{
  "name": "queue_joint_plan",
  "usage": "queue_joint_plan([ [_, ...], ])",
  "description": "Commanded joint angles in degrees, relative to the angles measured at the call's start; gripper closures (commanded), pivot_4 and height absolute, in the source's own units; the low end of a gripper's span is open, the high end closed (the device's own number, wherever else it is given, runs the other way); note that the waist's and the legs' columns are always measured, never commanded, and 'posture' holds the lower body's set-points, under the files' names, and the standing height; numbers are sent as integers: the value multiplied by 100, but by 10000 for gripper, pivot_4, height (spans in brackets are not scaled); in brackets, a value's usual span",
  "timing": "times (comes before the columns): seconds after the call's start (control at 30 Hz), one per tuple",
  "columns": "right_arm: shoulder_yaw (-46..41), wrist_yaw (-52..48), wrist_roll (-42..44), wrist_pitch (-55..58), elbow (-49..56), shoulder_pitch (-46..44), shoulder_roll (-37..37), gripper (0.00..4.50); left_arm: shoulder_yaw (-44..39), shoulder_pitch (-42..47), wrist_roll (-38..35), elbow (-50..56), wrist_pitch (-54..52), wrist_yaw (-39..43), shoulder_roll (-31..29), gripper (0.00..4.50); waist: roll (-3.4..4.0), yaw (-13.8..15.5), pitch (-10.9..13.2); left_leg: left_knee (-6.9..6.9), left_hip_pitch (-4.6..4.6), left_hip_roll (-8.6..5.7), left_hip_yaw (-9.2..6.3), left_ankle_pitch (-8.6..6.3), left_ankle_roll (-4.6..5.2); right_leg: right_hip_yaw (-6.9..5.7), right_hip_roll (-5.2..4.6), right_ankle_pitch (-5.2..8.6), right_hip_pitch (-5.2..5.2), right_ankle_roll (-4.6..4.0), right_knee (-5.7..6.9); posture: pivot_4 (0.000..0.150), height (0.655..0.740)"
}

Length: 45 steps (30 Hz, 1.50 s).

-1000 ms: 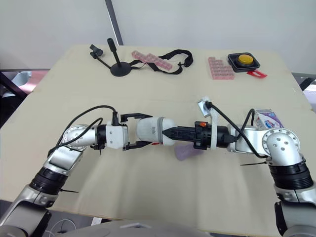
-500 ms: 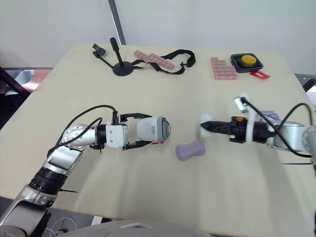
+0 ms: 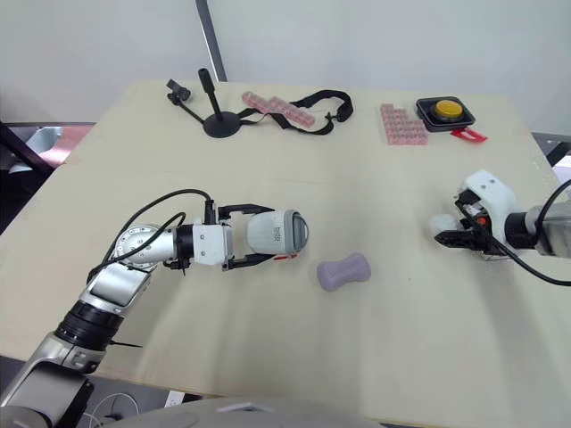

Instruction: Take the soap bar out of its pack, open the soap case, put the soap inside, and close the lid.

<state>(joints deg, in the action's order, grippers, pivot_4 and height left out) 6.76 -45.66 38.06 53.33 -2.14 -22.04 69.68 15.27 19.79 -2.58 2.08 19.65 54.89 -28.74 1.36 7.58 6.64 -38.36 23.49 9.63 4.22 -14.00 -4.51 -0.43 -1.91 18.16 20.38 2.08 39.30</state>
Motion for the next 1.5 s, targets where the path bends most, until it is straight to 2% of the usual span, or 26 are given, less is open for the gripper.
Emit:
queue_joint_plan([
  [0.03,-19,-195,-363,-69,-83,-208,-157,24918,-42,-6,-39,159,20,-63,-23,10337,0,1,0,0,-1,1,0,0,0,2,2,0,0,0,1,1500,7343],
  [0.33,142,-570,-1207,-370,-513,-433,-566,24918,-58,-56,-39,247,-46,-78,-58,10337,1,6,-1,-18,-3,6,1,1,2,14,6,1,2,-1,6,1500,7343],
  [0.6,7,-769,-1522,-457,-663,-408,-886,24918,-59,-71,-47,291,-119,-68,-79,10337,2,-12,-1,-22,-6,14,1,1,1,23,13,1,2,-2,10,1500,7343],
  [0.67,-46,-787,-1575,-524,-676,-380,-931,14644,-56,-66,-53,301,-139,-62,-77,10337,2,-19,-1,-27,-6,19,1,1,1,25,14,1,2,-2,12,1500,7343],
  [0.7,-65,-796,-1597,-544,-682,-373,-947,12395,-55,-65,-54,305,-146,-60,-75,10337,2,-24,-1,-28,-6,20,1,1,1,26,14,1,2,-2,12,1500,7343],
  [0.8,-141,-815,-1633,-590,-673,-335,-966,1736,-53,-63,-62,306,-154,-48,-74,10337,4,-25,-2,-28,-6,21,3,1,1,27,11,1,2,-3,15,1500,7343],
  [0.83,-191,-813,-1634,-633,-673,-311,-968,315,-51,-61,-65,300,-155,-42,-75,10337,4,-23,-2,-29,-6,21,3,1,1,28,11,1,2,-3,15,1500,7343],
  [1.0,-502,-829,-1635,-862,-654,-206,-991,315,-65,-57,-120,293,-197,-38,-52,10337,3,-15,-2,-32,-5,21,5,1,1,34,13,1,2,-2,15,1500,7343],
  [1.2,-1281,-1044,-1421,-1491,-627,3,-1085,315,-219,-42,-644,393,-1053,-13,34,10337,3,-11,-2,-34,-5,21,10,1,2,43,10,1,2,-2,16,1500,7343],
  [1.3,-2182,-2019,-849,-2819,-452,624,-1392,315,-285,26,-1077,534,-1678,239,-75,10337,1,13,-2,-35,-2,25,11,0,2,45,8,1,3,-3,16,1500,7343],
  [1.4,-2928,-2451,-239,-3251,-151,1121,-1878,315,-272,48,-1201,615,-2310,371,-265,10337,3,2,-3,-37,0,35,23,-1,3,48,8,1,3,-4,14,1500,7343],
  [1.5,-3104,-3216,-168,-4098,503,2120,-2200,315,-169,138,-1159,620,-2891,553,-540,10337,3,10,-3,-36,3,41,31,-2,6,44,9,2,9,-5,16,1500,7343],
])
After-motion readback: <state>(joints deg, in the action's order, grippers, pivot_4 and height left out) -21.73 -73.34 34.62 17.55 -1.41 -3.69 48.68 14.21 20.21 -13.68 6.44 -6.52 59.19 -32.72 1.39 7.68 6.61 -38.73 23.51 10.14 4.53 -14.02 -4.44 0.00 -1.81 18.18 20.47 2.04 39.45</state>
